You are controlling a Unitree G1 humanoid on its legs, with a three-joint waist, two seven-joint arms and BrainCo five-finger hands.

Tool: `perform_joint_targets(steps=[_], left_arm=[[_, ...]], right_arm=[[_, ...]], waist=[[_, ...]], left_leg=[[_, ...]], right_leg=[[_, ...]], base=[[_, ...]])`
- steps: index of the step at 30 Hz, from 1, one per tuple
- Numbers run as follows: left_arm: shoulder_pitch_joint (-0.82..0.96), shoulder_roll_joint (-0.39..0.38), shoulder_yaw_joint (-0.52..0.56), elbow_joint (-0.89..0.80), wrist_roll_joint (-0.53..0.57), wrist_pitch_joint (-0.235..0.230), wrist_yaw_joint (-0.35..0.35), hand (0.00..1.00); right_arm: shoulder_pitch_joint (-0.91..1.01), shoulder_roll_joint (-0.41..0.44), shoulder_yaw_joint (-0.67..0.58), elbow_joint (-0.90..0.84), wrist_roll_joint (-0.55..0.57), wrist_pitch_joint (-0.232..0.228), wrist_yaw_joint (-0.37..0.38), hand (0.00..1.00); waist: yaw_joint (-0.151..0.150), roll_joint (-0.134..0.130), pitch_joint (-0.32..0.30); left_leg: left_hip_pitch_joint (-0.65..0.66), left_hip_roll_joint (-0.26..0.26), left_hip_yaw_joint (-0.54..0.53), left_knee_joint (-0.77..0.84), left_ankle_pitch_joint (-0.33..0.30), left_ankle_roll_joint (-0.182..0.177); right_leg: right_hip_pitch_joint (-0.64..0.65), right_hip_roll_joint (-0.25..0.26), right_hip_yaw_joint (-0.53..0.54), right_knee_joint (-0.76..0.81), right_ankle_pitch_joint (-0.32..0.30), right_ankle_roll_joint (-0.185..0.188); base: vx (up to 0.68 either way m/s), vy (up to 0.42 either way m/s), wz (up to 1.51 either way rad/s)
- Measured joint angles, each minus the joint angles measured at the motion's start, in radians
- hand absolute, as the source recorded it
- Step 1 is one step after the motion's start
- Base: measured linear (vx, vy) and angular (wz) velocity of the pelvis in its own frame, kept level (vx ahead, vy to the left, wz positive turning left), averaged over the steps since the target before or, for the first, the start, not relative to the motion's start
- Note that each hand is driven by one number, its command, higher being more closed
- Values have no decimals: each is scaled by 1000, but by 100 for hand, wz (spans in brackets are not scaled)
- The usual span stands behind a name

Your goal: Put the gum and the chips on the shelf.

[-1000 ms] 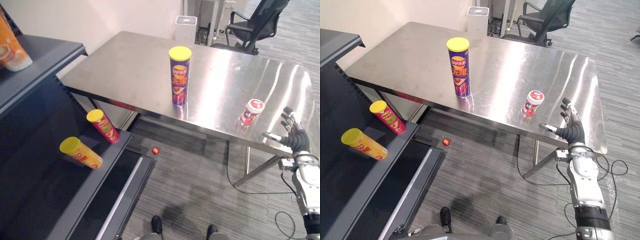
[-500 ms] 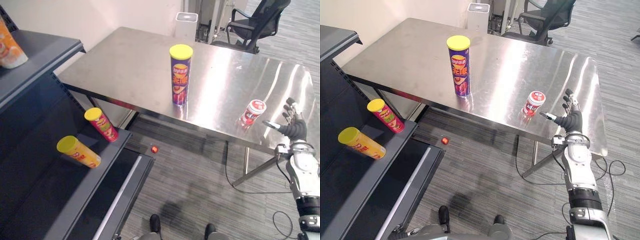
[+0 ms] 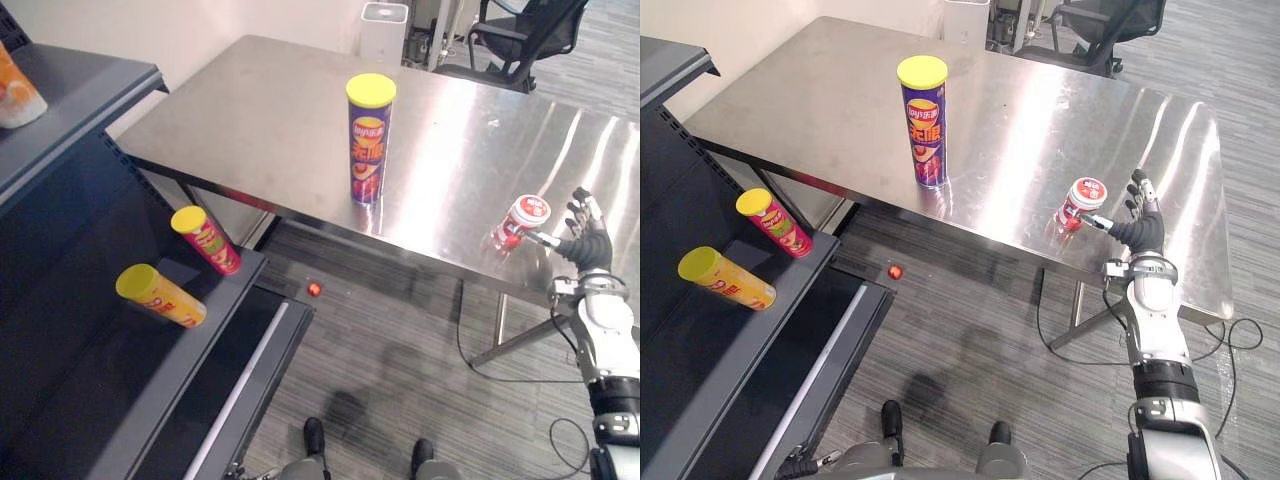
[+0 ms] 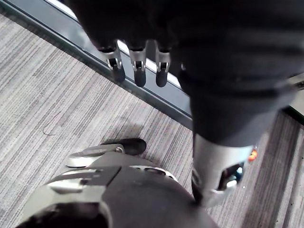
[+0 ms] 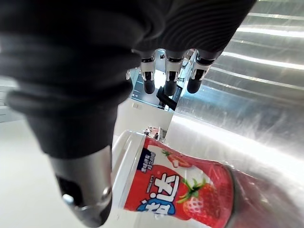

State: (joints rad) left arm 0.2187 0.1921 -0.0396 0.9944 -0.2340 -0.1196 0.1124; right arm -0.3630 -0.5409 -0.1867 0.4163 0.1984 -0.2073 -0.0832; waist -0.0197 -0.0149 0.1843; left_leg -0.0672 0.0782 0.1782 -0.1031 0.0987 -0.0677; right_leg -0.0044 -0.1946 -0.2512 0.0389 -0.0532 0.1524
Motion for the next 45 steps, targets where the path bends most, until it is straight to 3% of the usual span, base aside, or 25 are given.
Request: perform_joint_targets(steps=[14, 27, 28, 45], left_arm=[[-2, -1, -13, -9, -36, -1, 0, 0], [-10, -1, -16, -19, -36, -1, 1, 0], [-10, -1, -16, -19, -36, -1, 1, 0], [-21, -1, -31, -21, -36, -2, 15, 0]], right_arm=[[-48, -13, 31, 72, 1, 2, 5, 0], [-66, -40, 46, 71, -2, -1, 43, 0], [-66, -40, 47, 71, -2, -1, 45, 100], [-48, -35, 88, -18, -42, -3, 83, 100]], waist=[[6, 20, 35], [20, 21, 53], [21, 21, 53], [23, 20, 62]], left_leg=[[-3, -3, -20, -1, 0, 0], [-10, -4, -24, -1, 0, 0], [-10, -4, -24, -1, 0, 0], [-13, -2, -24, -1, -1, -1]], right_leg=[[8, -1, -17, -5, -3, -4], [6, -1, -21, -6, -3, -4], [6, -1, -21, -6, -3, -4], [5, 0, -21, -9, -3, -4]], base=[[-5, 4, 3], [0, 0, 0], [0, 0, 0], [0, 0, 0]])
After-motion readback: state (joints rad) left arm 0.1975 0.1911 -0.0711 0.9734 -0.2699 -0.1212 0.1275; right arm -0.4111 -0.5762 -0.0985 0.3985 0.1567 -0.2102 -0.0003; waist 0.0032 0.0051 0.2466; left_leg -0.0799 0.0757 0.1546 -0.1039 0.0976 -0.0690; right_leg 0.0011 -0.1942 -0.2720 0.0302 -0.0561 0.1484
